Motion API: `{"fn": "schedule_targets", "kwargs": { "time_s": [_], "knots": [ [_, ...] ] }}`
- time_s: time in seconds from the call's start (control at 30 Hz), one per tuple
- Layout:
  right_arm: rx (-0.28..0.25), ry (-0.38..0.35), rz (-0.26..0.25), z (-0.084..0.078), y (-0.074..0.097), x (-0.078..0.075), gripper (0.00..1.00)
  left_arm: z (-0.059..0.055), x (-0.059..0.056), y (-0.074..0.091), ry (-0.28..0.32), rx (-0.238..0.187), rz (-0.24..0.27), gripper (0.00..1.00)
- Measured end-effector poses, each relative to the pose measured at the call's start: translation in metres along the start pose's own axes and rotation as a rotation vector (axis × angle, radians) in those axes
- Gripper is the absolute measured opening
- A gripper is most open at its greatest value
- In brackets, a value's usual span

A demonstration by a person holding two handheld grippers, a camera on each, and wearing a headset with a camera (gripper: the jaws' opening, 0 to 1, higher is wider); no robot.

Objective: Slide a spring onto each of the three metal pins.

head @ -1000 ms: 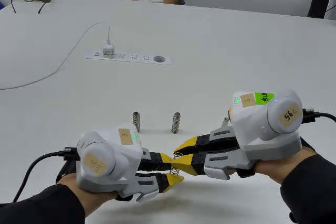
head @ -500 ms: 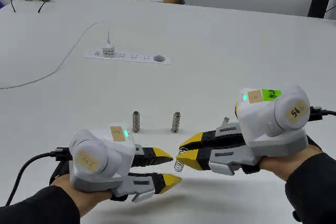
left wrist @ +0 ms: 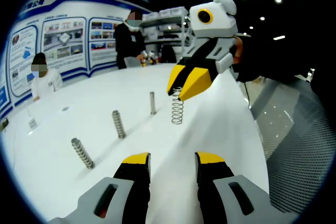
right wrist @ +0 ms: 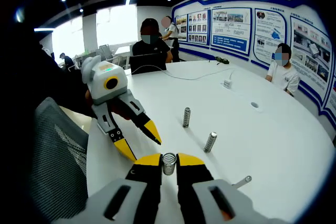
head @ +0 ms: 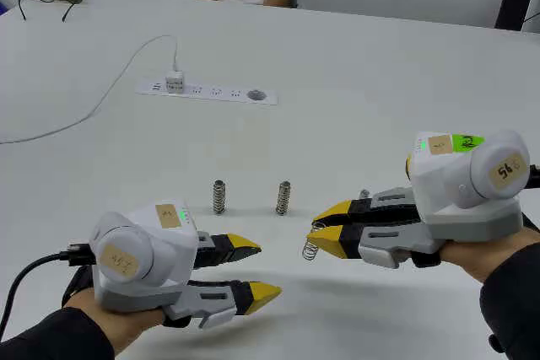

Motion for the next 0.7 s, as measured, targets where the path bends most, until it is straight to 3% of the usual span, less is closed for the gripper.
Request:
{"fn": "schedule_targets", "kwargs": {
  "time_s": [0.7],
  "knots": [
    [-0.018, -0.024, -0.094, 0.0, 0.022, -0.028, 0.11, -0.015, 0.012, 0.023, 0.075, -0.02, 0.094, 0.46]
  ]
}}
Point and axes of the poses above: the centre of the closed fingertips' face, and the gripper's own axes: y roughly backward along the fingers, x roughly to its left, z roughly out of its top, the point moved 6 cm from there along y, roughly backward along the fingers, and after that the axes turned 4 degrees about -z, right-handed, at the moved point
